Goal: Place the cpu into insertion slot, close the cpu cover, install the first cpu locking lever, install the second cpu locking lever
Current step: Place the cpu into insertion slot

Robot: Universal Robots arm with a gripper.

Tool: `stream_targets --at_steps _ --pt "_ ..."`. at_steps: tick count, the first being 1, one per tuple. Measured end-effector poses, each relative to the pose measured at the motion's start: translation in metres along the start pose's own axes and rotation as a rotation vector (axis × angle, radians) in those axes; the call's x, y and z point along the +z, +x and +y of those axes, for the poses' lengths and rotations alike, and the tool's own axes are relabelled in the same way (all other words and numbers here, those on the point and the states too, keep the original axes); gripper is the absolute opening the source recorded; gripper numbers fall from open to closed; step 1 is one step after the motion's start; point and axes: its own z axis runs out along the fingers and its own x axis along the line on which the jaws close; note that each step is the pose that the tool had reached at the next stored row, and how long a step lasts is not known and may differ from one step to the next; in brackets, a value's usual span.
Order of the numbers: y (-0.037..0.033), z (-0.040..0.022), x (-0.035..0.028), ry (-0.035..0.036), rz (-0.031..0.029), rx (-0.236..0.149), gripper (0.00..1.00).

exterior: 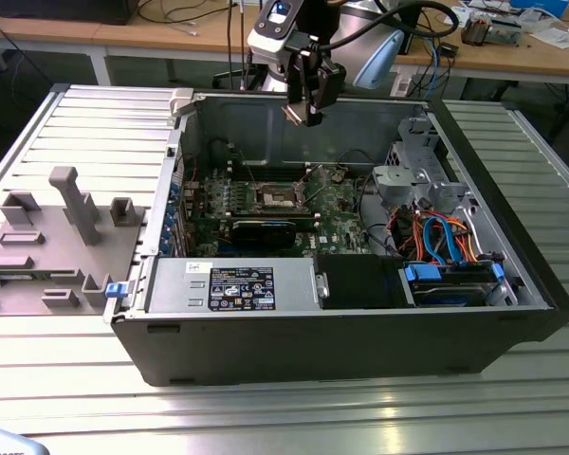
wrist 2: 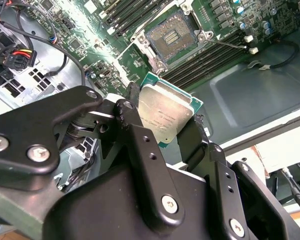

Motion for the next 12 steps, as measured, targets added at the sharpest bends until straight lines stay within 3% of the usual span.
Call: stream_targets --at_steps 12 --pt "0.0000 0.0000 0.0000 -0.0001 -0.0018 0.018 0.55"
